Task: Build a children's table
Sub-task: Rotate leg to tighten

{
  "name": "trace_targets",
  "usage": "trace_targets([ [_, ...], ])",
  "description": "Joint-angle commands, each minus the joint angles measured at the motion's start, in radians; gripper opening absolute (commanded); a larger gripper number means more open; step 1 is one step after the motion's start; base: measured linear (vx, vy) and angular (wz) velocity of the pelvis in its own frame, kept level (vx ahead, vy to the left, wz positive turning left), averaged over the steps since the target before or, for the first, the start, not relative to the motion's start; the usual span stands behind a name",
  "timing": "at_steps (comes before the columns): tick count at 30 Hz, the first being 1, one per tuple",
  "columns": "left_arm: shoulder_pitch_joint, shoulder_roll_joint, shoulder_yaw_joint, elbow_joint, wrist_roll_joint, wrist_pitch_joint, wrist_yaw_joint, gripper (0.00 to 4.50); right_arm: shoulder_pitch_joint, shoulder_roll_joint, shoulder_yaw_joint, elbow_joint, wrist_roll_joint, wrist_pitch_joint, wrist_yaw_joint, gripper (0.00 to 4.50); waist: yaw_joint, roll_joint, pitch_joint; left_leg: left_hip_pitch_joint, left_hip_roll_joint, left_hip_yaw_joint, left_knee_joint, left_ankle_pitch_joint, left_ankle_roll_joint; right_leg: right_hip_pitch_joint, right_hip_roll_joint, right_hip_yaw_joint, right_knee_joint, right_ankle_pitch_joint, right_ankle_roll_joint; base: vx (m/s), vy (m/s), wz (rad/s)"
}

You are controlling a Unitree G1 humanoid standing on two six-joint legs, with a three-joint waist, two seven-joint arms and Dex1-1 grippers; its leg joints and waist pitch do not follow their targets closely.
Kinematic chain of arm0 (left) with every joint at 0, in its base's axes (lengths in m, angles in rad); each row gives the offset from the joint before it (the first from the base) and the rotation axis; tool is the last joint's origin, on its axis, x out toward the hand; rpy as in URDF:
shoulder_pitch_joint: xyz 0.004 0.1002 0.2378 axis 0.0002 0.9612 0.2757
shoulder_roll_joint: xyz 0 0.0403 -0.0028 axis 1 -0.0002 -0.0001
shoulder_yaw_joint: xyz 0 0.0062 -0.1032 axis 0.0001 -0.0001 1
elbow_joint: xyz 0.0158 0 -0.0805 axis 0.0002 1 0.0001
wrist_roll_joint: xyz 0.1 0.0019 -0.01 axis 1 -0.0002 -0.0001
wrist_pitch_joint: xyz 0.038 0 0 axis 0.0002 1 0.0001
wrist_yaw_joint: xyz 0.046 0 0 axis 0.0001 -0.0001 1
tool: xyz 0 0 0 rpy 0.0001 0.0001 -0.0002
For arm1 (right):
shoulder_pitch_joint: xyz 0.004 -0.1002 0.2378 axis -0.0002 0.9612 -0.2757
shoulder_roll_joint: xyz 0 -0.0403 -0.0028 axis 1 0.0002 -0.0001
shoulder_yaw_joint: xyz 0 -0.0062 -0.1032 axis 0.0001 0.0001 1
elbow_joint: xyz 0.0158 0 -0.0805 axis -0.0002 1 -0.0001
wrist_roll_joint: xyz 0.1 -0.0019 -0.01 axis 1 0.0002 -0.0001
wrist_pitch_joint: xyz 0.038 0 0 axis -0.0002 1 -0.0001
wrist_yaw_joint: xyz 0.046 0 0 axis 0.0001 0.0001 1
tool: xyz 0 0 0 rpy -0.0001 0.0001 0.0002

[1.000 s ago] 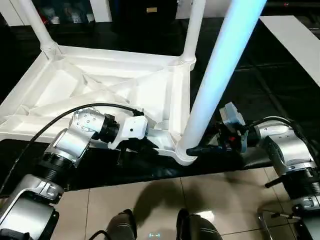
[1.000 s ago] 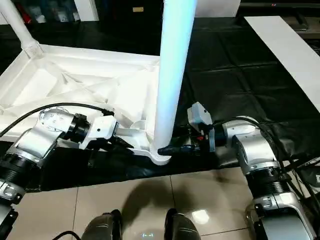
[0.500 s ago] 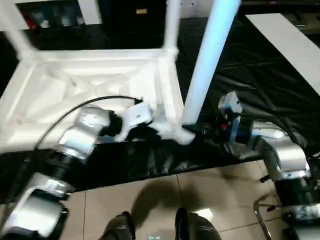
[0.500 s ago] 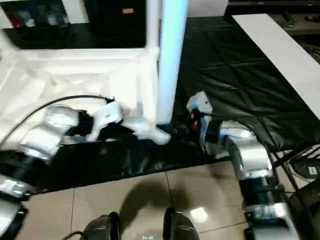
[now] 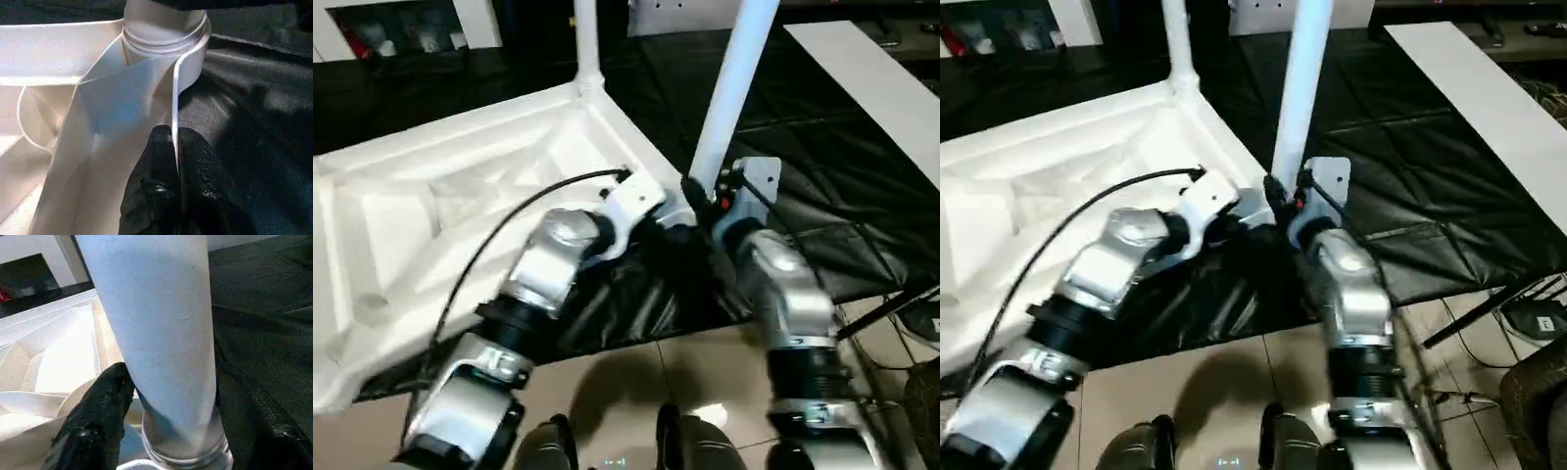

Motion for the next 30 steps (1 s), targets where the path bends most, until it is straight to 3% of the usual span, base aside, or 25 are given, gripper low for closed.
trace_targets([
  [1,0.009,-0.027,-0.037,-0.048,-0.037,-0.051,-0.017,0.00,0.020,0.002,0.101,0.029,0.023,0.051,0.093,2.83,0.003,-0.005,-0.085,0.012,0.035,-0.010,-0.064,-0.235,0.096,0.064,-0.060,0.047,-0.071,-0.366,-0.146,0.000,0.000,0.00],
  [3,0.015,-0.013,-0.036,-0.054,-0.042,-0.056,-0.033,0.00,0.026,-0.021,0.104,0.025,0.025,0.057,0.119,3.08,0.003,-0.005,-0.085,0.010,0.035,-0.008,-0.063,-0.224,0.106,0.066,-0.061,0.048,-0.069,-0.348,-0.155,0.000,0.000,0.00],
  [4,0.030,0.021,-0.034,-0.063,-0.050,-0.082,-0.073,0.00,0.031,-0.079,0.101,0.017,0.030,0.056,0.175,3.14,0.003,-0.003,-0.083,0.011,0.034,-0.008,-0.063,-0.229,0.108,0.065,-0.061,0.048,-0.072,-0.359,-0.154,0.000,0.000,0.00],
  [5,0.036,0.034,-0.034,-0.066,-0.053,-0.091,-0.088,0.00,0.031,-0.101,0.099,0.014,0.034,0.051,0.200,3.19,0.003,-0.006,-0.085,0.007,0.032,-0.009,-0.062,-0.225,0.111,0.074,-0.060,0.046,-0.070,-0.361,-0.151,0.000,0.000,0.00],
  [7,0.049,0.060,-0.029,-0.073,-0.061,-0.098,-0.116,0.00,0.029,-0.148,0.095,0.011,0.044,0.034,0.264,3.38,0.004,-0.008,-0.085,0.008,0.033,-0.006,-0.059,-0.222,0.120,0.070,-0.062,0.048,-0.070,-0.368,-0.160,0.000,0.000,0.00],
  [8,0.065,0.100,-0.025,-0.077,-0.071,-0.129,-0.166,0.00,0.024,-0.220,0.096,0.018,0.041,-0.005,0.351,3.38,0.006,-0.008,-0.087,0.007,0.033,-0.006,-0.058,-0.214,0.122,0.072,-0.063,0.047,-0.071,-0.376,-0.159,0.000,0.000,0.00],
  [10,0.070,0.116,-0.022,-0.077,-0.074,-0.135,-0.183,0.00,0.022,-0.250,0.099,0.022,0.041,-0.025,0.394,3.59,0.005,-0.008,-0.085,0.005,0.034,-0.004,-0.057,-0.196,0.124,0.073,-0.063,0.049,-0.068,-0.362,-0.165,0.000,0.000,0.00],
  [11,0.081,0.160,-0.025,-0.069,-0.088,-0.188,-0.249,0.00,0.011,-0.320,0.106,0.043,0.040,-0.059,0.487,3.70,0.007,-0.007,-0.089,0.006,0.035,-0.005,-0.055,-0.187,0.130,0.073,-0.062,0.048,-0.066,-0.347,-0.172,0.000,0.000,0.00],
  [13,0.084,0.176,-0.026,-0.065,-0.090,-0.200,-0.267,0.00,0.007,-0.344,0.110,0.050,0.039,-0.075,0.522,3.91,0.007,-0.006,-0.087,0.006,0.038,-0.004,-0.056,-0.181,0.135,0.072,-0.060,0.050,-0.062,-0.328,-0.184,0.000,0.000,0.00],
  [19,0.106,0.289,-0.062,-0.042,-0.128,-0.358,-0.468,0.00,-0.018,-0.478,0.163,0.100,0.095,-0.187,0.851,3.91,0.006,-0.006,-0.089,0.009,0.043,-0.002,-0.054,-0.190,0.153,0.072,-0.061,0.051,-0.057,-0.306,-0.211,0.000,0.000,0.00],
  [20,0.106,0.297,-0.064,-0.036,-0.132,-0.376,-0.489,0.00,-0.022,-0.487,0.170,0.112,0.097,-0.205,0.879,3.91,0.005,-0.012,-0.091,0.008,0.042,-0.001,-0.054,-0.192,0.154,0.074,-0.059,0.051,-0.058,-0.313,-0.212,0.000,0.000,0.00],
  [21,0.105,0.302,-0.063,-0.025,-0.145,-0.399,-0.524,0.00,-0.031,-0.497,0.180,0.130,0.106,-0.226,0.928,3.91,0.007,-0.007,-0.089,0.012,0.045,-0.001,-0.054,-0.197,0.150,0.069,-0.061,0.051,-0.059,-0.330,-0.213,0.000,0.000,0.00],
  [24,0.092,0.312,-0.073,0.007,-0.164,-0.444,-0.595,0.00,-0.046,-0.516,0.210,0.152,0.140,-0.235,1.064,3.91,0.012,-0.009,-0.089,0.013,0.048,-0.001,-0.055,-0.210,0.145,0.070,-0.061,0.051,-0.058,-0.348,-0.219,0.000,0.000,0.00],
  [30,0.069,0.325,-0.100,0.048,-0.176,-0.512,-0.678,0.00,-0.073,-0.546,0.263,0.186,0.172,-0.228,1.251,3.38,0.033,-0.013,-0.097,0.016,0.052,0.003,-0.053,-0.198,0.146,0.069,-0.063,0.053,-0.053,-0.340,-0.226,0.000,0.000,0.00],
])
